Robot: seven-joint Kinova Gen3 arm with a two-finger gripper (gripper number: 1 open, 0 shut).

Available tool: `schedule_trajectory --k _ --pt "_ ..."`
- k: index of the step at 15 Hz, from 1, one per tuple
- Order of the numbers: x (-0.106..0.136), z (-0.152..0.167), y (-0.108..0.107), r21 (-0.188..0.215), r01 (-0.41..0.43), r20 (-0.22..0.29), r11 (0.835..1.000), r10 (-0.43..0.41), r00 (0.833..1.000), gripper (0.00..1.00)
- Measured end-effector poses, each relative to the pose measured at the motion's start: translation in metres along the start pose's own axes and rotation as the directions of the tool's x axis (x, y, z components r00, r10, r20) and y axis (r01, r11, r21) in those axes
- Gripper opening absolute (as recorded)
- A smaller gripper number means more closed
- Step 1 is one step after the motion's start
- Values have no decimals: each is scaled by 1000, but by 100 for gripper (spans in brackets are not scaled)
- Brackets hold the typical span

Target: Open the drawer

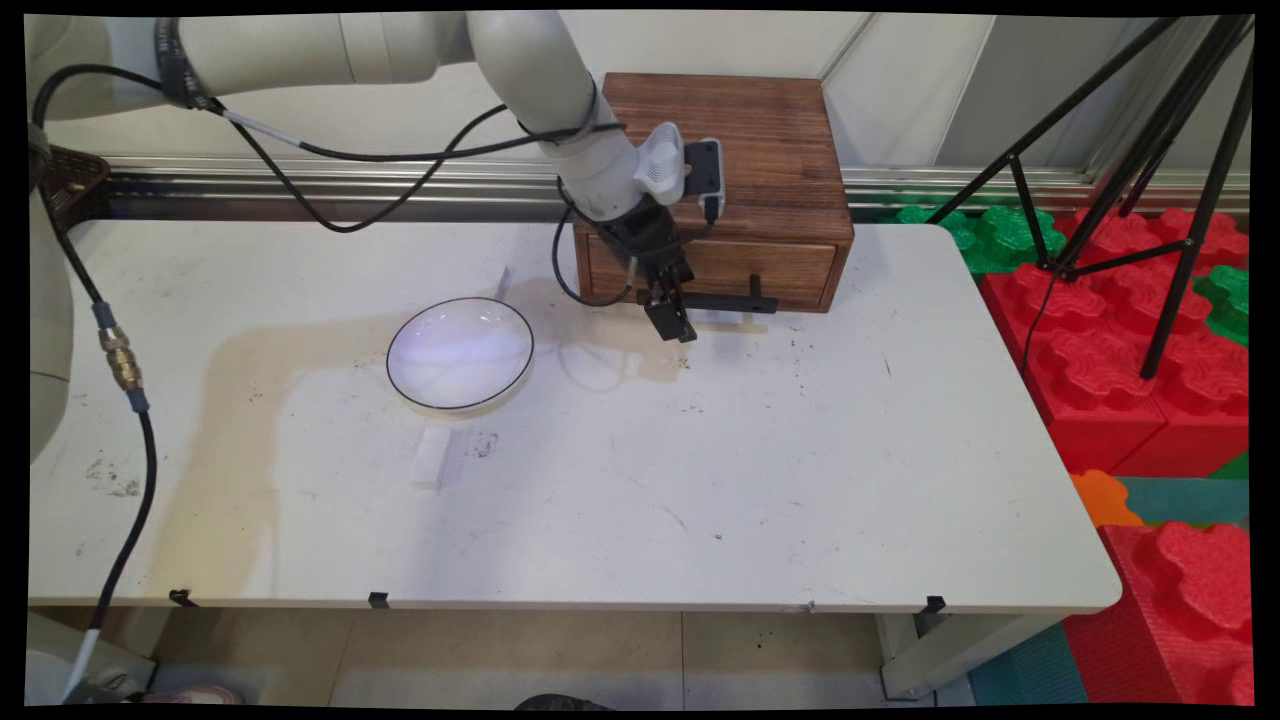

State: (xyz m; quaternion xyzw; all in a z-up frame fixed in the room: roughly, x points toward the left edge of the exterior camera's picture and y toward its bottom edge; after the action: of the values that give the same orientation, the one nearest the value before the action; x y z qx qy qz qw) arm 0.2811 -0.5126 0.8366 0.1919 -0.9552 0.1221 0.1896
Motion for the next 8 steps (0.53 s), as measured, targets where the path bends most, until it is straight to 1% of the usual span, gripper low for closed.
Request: schedule_trajectory --k 8 --pt "4 17 1 -2 -14 10 1000 14 1000 100"
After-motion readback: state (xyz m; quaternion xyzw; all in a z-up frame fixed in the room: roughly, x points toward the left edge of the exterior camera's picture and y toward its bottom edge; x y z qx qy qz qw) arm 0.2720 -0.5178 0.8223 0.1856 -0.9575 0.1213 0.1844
